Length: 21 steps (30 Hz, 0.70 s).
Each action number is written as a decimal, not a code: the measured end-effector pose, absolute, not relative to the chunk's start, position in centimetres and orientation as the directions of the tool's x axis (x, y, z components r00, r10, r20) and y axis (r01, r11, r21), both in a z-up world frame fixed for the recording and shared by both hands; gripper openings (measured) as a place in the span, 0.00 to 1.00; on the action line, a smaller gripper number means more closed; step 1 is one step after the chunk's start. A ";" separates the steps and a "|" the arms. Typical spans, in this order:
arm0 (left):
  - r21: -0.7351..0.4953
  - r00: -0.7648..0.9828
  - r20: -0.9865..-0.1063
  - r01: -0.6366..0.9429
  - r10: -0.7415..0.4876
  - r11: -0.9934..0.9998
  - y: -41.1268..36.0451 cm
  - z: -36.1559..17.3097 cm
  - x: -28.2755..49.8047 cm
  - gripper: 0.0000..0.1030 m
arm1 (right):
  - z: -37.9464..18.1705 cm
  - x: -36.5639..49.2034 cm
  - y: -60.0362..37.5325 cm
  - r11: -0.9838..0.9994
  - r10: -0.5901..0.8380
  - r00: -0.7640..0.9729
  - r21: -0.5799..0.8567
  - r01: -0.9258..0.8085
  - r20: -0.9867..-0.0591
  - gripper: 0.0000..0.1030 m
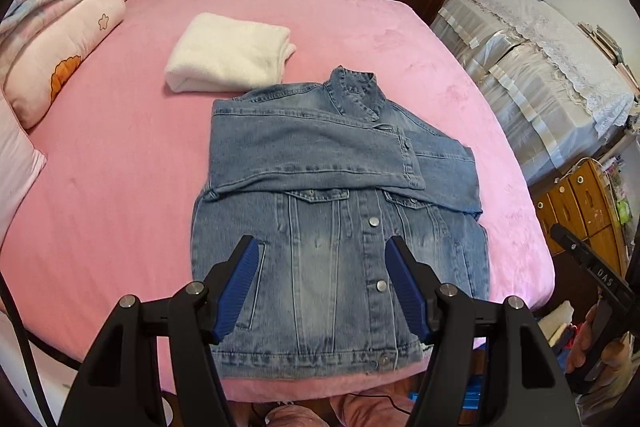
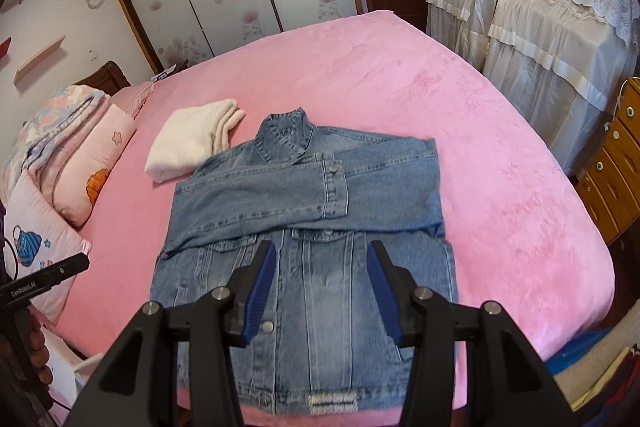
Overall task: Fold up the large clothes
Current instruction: 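Move both grippers to the jacket hem and grasp it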
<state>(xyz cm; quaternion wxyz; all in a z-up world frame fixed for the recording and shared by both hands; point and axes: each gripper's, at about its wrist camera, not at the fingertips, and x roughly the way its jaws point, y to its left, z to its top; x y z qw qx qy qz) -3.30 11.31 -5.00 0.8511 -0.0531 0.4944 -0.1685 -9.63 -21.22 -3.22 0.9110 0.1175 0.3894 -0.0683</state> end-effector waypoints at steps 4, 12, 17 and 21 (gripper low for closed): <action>-0.256 0.435 -0.836 0.229 -0.334 0.939 12.2 -6.2 -4.6 0.63 | -4.2 -11.1 -20.4 0.970 -0.040 0.675 0.134 0.204 -0.737 0.49; -0.290 0.260 -0.912 0.144 -0.319 0.946 15.8 -15.5 -7.0 0.63 | -10.5 -13.6 -21.2 0.974 -0.046 0.560 0.086 0.208 -0.827 0.58; -0.306 0.156 -0.938 0.038 -0.308 0.951 18.4 -22.4 -8.3 0.63 | -16.6 -15.9 -24.0 0.963 -0.055 0.458 0.075 0.260 -0.887 0.58; -0.306 0.138 -0.943 -0.008 -0.302 0.952 19.7 -26.2 -8.7 0.63 | -20.6 -17.3 -27.0 0.943 -0.058 0.396 0.079 0.322 -0.916 0.58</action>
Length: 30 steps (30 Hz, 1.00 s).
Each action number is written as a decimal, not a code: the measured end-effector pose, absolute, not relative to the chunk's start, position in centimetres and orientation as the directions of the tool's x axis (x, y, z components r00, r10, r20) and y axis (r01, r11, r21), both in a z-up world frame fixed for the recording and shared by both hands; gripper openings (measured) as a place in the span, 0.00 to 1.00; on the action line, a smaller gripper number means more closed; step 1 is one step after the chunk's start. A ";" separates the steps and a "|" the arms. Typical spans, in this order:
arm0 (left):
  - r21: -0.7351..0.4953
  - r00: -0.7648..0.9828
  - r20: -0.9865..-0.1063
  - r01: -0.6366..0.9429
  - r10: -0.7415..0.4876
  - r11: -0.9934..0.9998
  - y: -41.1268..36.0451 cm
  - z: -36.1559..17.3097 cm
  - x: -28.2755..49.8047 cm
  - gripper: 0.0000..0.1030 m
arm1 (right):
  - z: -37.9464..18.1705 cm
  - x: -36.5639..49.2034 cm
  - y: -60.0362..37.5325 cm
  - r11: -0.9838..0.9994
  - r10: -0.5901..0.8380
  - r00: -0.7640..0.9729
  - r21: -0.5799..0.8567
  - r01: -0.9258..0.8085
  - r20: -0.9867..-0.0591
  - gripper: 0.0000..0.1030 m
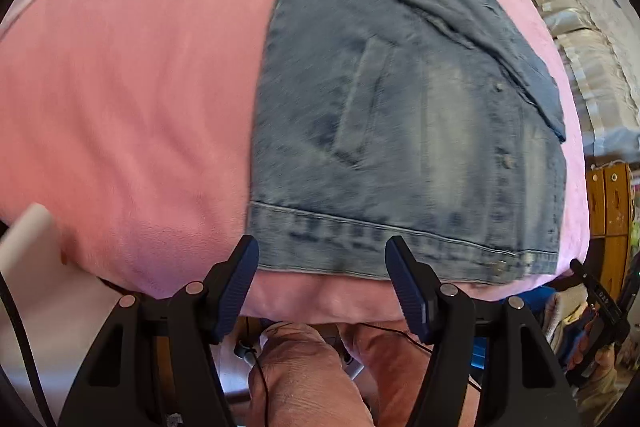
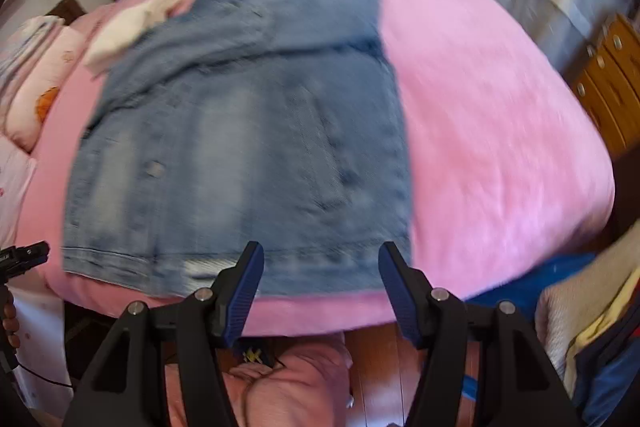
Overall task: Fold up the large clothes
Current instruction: 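Move both grippers to the jacket hem and grasp it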
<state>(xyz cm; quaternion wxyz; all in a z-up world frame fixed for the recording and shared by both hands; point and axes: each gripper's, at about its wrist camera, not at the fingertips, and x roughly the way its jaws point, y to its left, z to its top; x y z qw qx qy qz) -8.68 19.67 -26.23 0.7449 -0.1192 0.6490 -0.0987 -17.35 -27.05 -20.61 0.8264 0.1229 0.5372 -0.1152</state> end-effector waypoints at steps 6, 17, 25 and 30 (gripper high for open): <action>-0.341 0.129 -0.934 -0.051 -0.332 0.939 20.6 -30.0 -8.4 0.63 | -24.6 -17.5 -30.2 0.923 -0.034 0.366 0.111 0.367 -0.930 0.58; -0.424 0.144 -0.901 -0.106 -0.408 0.899 21.3 -32.3 -7.8 0.80 | -28.3 -17.4 -31.5 0.903 0.058 0.366 0.205 0.377 -0.929 0.58; -0.319 0.105 -0.944 -0.052 -0.313 0.946 17.6 -32.1 -6.7 0.82 | -28.8 -17.0 -31.7 0.890 0.141 0.361 0.278 0.361 -0.922 0.39; -0.282 0.067 -0.958 -0.053 -0.278 0.958 17.4 -30.0 -5.7 0.12 | -27.3 -16.7 -31.1 0.908 0.114 0.322 0.230 0.349 -0.940 0.14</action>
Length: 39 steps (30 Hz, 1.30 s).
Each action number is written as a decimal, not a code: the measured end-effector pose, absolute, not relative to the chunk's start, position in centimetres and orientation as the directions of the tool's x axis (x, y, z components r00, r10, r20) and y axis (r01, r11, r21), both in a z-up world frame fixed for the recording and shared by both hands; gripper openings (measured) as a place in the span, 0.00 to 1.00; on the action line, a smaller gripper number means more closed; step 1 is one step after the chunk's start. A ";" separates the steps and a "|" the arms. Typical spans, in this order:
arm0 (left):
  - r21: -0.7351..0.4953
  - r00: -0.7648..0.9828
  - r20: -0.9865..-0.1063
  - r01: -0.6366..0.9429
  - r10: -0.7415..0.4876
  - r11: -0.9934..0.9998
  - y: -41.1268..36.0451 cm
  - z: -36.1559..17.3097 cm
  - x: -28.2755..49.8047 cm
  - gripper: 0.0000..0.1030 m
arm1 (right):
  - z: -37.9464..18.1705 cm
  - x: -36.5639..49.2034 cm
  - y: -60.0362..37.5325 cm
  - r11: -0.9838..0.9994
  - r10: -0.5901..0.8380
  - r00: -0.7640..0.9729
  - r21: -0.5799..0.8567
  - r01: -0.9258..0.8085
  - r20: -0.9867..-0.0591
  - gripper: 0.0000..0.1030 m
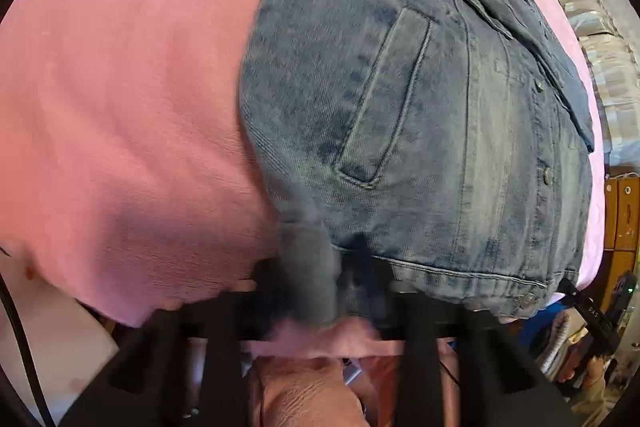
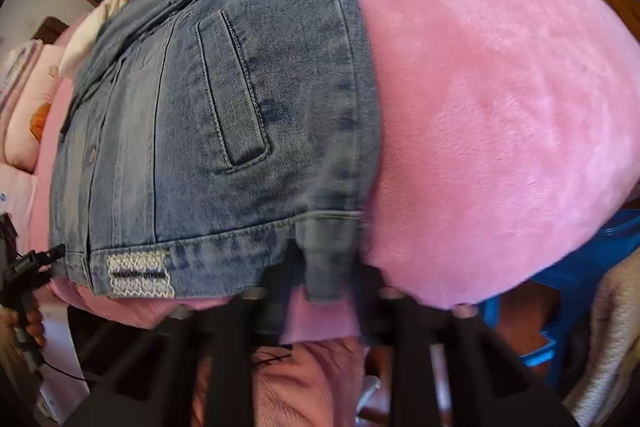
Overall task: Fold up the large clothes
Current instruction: 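Move both grippers to the jacket hem and grasp it, then lift the hem with both grippers and fold it up toward the collar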
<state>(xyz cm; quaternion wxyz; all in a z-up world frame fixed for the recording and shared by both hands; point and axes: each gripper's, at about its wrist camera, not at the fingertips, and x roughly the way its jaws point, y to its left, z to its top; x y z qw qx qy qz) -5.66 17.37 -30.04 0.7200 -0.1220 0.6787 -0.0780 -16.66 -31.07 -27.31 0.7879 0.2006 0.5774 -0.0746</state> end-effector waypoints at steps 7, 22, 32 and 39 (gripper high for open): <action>-0.444 0.054 -0.896 -0.081 -0.441 0.892 16.8 -23.5 -2.7 0.11 | -21.4 -14.6 -30.6 0.921 0.135 0.352 0.249 0.299 -0.926 0.08; -0.606 0.399 -0.775 -0.255 -0.489 0.753 14.2 -14.5 20.6 0.19 | -8.1 8.6 -36.5 0.903 0.147 0.599 0.353 0.243 -0.787 0.12; -0.363 0.286 -0.915 -0.280 -0.284 0.889 12.6 -21.6 27.5 0.48 | -15.7 18.0 -40.2 0.942 0.091 0.446 0.222 0.252 -0.890 0.35; -0.191 0.179 -0.969 -0.105 -0.170 0.976 10.7 -25.1 28.2 0.48 | -21.0 18.2 -39.3 0.980 0.094 0.330 0.146 0.137 -0.939 0.39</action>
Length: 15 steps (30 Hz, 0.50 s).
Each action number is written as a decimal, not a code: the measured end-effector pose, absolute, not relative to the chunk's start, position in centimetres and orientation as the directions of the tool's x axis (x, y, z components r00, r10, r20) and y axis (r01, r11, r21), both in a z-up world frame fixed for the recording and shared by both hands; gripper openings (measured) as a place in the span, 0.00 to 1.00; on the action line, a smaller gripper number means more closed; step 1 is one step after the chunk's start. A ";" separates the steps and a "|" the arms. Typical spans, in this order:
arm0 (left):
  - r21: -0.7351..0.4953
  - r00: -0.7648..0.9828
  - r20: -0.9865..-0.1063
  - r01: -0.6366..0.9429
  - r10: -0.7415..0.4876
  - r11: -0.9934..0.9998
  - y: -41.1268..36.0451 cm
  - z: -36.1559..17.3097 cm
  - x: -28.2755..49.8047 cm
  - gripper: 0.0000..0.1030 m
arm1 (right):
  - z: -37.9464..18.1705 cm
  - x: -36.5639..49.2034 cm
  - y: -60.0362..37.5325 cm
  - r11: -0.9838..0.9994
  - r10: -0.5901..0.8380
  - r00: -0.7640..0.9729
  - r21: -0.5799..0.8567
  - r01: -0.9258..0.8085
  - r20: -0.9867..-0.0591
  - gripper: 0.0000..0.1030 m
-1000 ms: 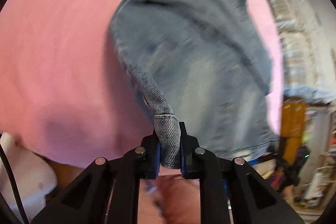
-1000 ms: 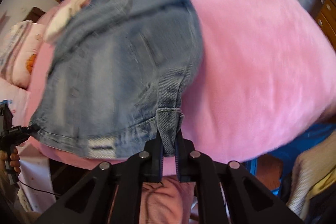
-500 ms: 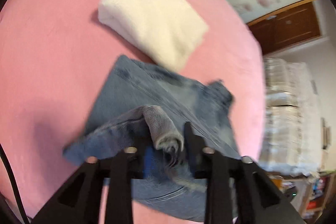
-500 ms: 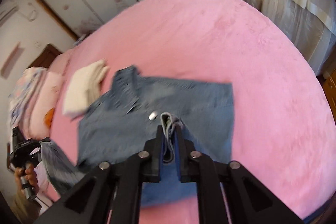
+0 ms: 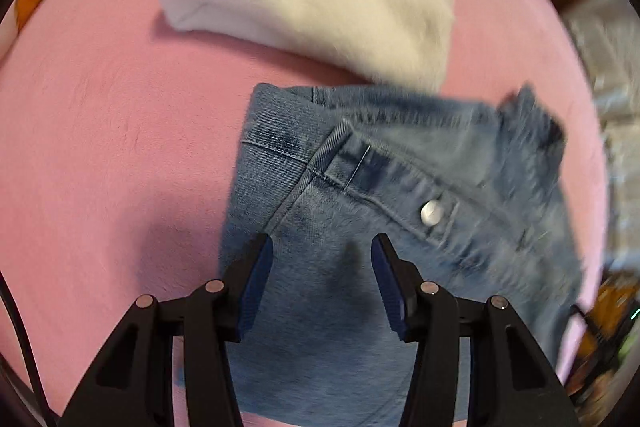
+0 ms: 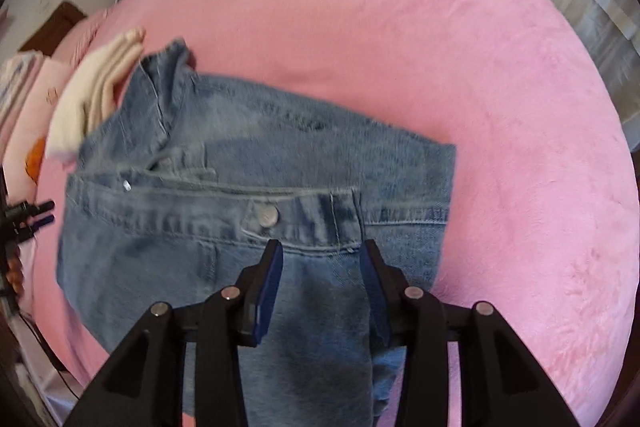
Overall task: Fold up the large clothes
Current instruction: 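Lift the hem with both grippers and fold it up toward the collar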
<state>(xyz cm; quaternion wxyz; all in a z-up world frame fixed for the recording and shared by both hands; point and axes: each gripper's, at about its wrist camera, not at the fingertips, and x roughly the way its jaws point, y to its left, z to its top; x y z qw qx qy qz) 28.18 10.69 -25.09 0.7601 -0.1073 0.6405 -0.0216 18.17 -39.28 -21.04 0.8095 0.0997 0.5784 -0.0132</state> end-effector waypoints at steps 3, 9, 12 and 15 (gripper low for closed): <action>-0.126 0.176 -0.977 -0.035 -0.118 0.991 9.6 -25.8 29.0 0.48 | -22.4 18.8 -39.4 0.983 0.091 0.313 0.136 0.124 -0.945 0.39; -0.079 0.121 -0.989 0.064 -0.087 0.995 8.2 -28.7 31.9 0.48 | -23.8 19.8 -38.9 0.988 0.086 0.308 0.121 0.096 -0.947 0.44; -0.060 0.102 -0.992 0.143 -0.075 0.988 7.6 -29.9 32.7 0.48 | -23.9 19.4 -38.7 0.989 0.075 0.329 0.113 0.096 -0.941 0.44; -0.094 0.095 -0.989 0.193 -0.114 0.977 7.5 -30.0 32.8 0.33 | -23.3 18.8 -38.6 0.991 0.051 0.344 0.090 0.098 -0.937 0.33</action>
